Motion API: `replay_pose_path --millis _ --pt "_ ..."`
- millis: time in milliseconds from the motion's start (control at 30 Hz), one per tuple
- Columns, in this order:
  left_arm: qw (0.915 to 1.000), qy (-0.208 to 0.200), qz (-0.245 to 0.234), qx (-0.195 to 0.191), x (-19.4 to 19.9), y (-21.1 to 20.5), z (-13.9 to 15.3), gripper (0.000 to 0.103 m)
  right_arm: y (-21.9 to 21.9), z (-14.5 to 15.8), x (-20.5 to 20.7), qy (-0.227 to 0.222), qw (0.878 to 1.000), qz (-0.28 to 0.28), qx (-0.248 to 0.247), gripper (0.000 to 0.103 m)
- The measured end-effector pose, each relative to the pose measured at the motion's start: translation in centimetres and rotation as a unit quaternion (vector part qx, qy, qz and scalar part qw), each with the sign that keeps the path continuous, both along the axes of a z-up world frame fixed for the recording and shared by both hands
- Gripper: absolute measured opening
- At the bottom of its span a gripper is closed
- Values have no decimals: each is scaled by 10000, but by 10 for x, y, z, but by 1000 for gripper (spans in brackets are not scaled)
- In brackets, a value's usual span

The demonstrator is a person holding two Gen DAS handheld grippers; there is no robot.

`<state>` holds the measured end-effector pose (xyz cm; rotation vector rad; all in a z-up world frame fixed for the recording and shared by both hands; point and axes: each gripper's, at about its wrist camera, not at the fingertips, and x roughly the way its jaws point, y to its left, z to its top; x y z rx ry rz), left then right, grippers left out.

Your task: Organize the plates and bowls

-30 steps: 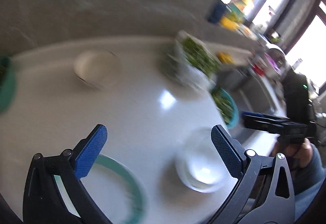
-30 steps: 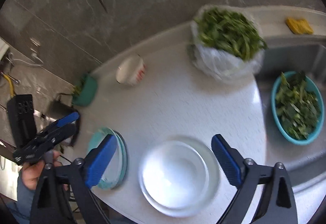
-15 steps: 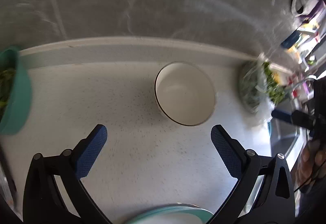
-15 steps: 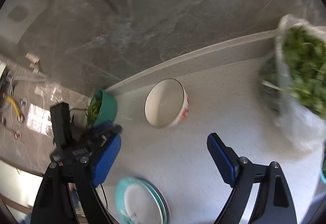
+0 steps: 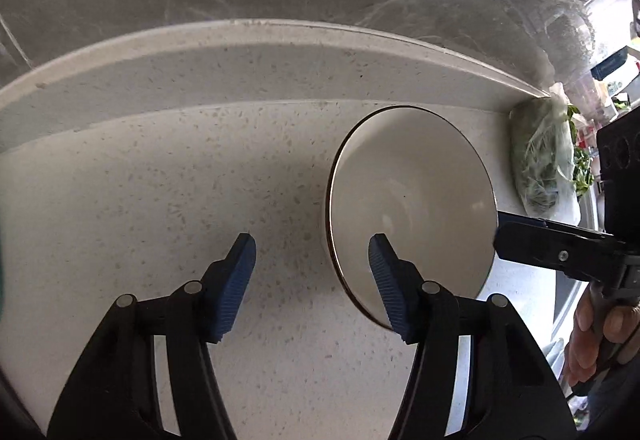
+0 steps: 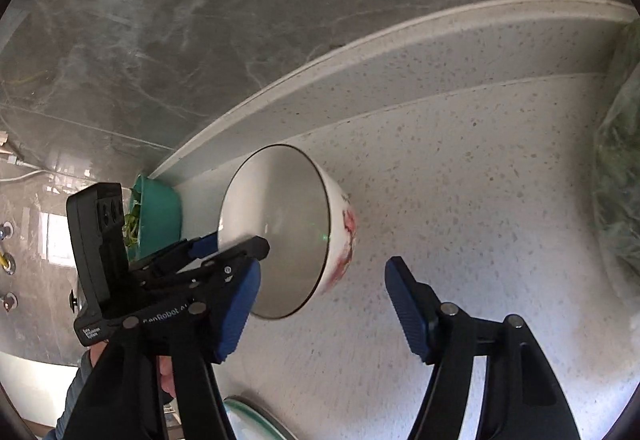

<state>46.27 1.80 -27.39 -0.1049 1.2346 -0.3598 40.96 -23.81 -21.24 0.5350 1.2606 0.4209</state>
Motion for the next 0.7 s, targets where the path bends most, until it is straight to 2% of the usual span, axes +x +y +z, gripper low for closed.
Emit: replay_pose_path --millis 267,433,600,700 --pt "9997 122 28 -208 9 10 -16 56 18 -14 16 150 9997 158 -50 51" --pt "9992 176 7 -357 0 -1 -17 39 21 -17 19 181 9998 104 -57 45" --pt "9991 190 -47 -378 -1 -11 -14 37 13 -14 21 138 9999 68 35 44" --pt "9983 243 -59 -525 1 0 -11 37 12 -16 24 154 9998 77 39 44"
